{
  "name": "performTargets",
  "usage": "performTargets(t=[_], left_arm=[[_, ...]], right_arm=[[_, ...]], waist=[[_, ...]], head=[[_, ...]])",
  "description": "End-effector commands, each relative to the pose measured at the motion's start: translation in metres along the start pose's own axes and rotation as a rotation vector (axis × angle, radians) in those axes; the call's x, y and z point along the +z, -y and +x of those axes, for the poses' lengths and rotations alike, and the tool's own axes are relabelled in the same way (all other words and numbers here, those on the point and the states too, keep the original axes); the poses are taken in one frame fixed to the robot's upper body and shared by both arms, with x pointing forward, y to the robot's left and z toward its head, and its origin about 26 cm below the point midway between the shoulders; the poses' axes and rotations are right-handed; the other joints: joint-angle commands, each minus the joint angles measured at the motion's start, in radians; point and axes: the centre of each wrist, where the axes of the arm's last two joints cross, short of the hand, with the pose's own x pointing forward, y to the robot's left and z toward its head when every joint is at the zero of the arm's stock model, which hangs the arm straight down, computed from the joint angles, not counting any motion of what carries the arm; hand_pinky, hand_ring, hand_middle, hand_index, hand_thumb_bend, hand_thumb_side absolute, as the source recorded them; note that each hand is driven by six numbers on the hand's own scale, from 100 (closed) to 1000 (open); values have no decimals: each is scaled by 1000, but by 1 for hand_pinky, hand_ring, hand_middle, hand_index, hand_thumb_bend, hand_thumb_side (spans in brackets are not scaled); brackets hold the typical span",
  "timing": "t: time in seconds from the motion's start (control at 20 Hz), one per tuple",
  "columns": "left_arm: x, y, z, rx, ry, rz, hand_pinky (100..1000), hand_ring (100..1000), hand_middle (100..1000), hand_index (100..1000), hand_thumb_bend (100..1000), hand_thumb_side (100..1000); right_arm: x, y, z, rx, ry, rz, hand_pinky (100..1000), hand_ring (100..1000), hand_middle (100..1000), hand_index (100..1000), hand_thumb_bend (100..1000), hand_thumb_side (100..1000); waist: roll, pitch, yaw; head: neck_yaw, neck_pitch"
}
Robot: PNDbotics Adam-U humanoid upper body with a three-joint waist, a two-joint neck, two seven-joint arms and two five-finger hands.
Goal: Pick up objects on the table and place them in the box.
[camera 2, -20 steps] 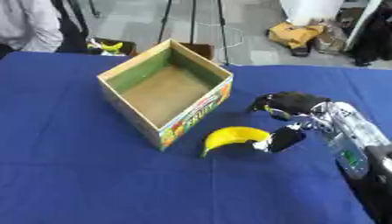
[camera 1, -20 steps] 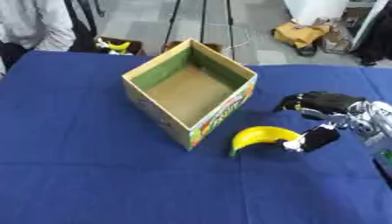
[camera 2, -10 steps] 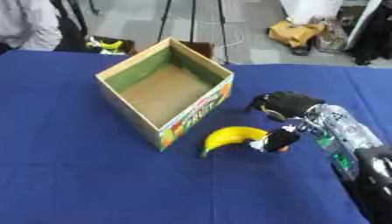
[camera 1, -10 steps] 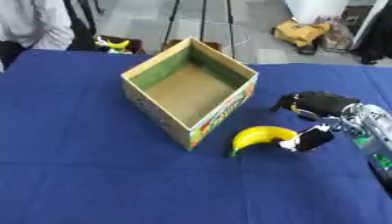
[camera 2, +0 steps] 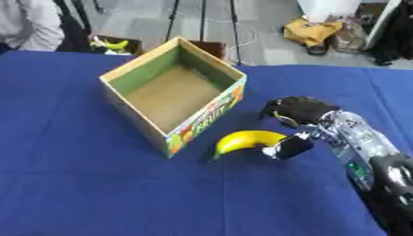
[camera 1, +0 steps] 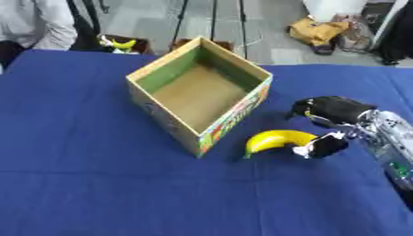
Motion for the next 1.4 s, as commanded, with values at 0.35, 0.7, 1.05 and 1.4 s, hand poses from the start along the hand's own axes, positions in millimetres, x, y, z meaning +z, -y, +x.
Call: performTargets(t=[0.35, 0.7, 1.05, 1.4], left_arm=[[-3, 0, 6, -6, 24, -13, 235, 313, 406, 467, 100, 1000], [-3, 0, 5, -6, 23, -14, 236, 313, 406, 468, 100, 1000], [-3, 0, 5, -6, 22, -15, 237, 313, 406, 469, 100, 1000], [-3, 0, 5, -7, 21, -16, 238, 314, 406, 470, 100, 1000]], right_arm=[[7, 16, -2, 24, 10, -25, 711, 817, 737, 816, 289, 675], [7, 14, 0, 25, 24, 4, 713, 822, 733, 835, 350, 676], [5, 11, 1, 15, 22, 7, 711, 817, 704, 821, 308, 690], [5, 11, 2, 15, 20, -5, 706, 810, 645, 767, 310, 673]], waist=[[4, -17, -4], [4, -17, -5], [4, -14, -3], [3, -13, -3]], head=[[-1, -11], [-3, -14], [-4, -14], [-5, -15]])
